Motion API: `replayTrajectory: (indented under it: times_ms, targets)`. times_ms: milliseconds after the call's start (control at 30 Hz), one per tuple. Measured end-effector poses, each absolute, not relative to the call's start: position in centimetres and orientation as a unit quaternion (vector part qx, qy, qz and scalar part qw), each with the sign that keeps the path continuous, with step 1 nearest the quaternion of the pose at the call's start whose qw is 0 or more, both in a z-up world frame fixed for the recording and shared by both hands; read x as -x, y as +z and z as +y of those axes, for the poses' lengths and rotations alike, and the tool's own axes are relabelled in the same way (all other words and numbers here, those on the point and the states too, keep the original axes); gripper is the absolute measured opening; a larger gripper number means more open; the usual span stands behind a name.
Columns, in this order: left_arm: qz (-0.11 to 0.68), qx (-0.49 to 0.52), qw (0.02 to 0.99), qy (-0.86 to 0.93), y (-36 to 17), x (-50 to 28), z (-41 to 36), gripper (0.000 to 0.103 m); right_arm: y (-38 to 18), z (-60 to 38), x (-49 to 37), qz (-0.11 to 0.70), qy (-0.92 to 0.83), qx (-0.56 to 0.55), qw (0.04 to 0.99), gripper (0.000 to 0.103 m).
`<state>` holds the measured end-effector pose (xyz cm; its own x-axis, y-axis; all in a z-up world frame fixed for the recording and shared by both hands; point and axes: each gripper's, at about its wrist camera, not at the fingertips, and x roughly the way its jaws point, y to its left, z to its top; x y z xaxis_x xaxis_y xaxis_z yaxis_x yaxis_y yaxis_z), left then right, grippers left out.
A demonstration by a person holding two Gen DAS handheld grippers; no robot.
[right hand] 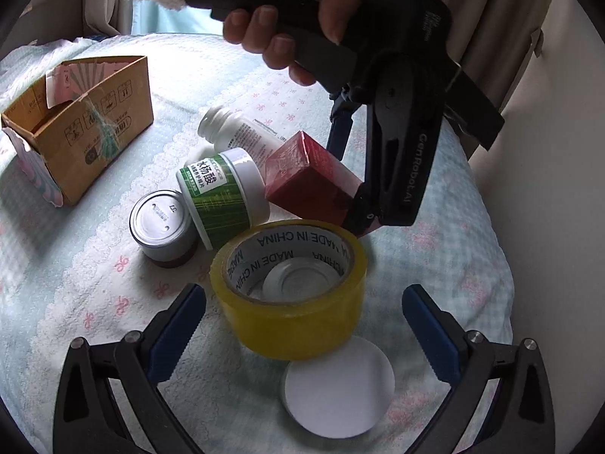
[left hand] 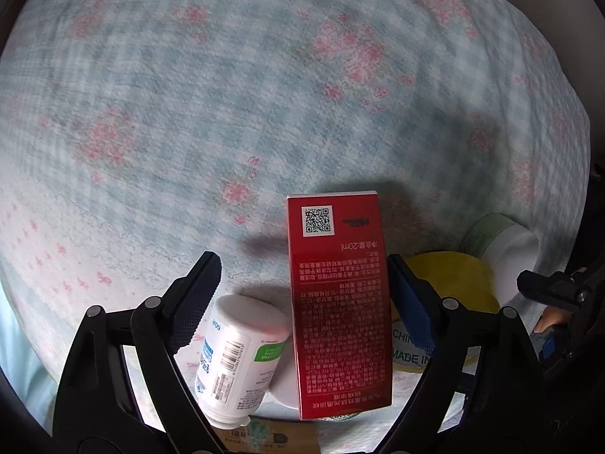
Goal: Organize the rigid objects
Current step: 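Grasp the red carton with the left gripper while the right gripper grasps the yellow tape roll, then carry the red carton and tape roll into the cardboard box and release both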
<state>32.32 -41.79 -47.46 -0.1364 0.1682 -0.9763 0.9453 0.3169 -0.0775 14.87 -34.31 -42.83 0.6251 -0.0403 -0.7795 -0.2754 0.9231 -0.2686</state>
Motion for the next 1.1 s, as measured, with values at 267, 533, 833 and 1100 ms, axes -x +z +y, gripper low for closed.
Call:
replayTrajectory:
  times_ms: [267, 533, 833, 1100]
  targets:
    - [0.667, -0.459, 0.449, -0.378, -50.4, -31.4, -42.0, 0.053, -44.5, -33.6, -16.8, 0.422, 0.068, 0.205, 0.880, 0.101]
    - [0.665, -0.442, 0.456, -0.393, -50.3, -29.6, -41.5, 0.037, -44.8, -33.1, -17.0, 0.422, 0.063, 0.211, 0.879, 0.095]
    - [0.643, -0.411, 0.505, -0.404, -45.1, -29.9, -39.7, 0.037, -43.1, -33.5, -16.0, 0.427, 0.056, 0.202, 0.879, 0.095]
    - [0.623, -0.350, 0.581, -0.389, -36.4, -30.5, -36.1, 0.037, -37.8, -33.4, -14.9, 0.413, 0.045, 0.202, 0.887, 0.095]
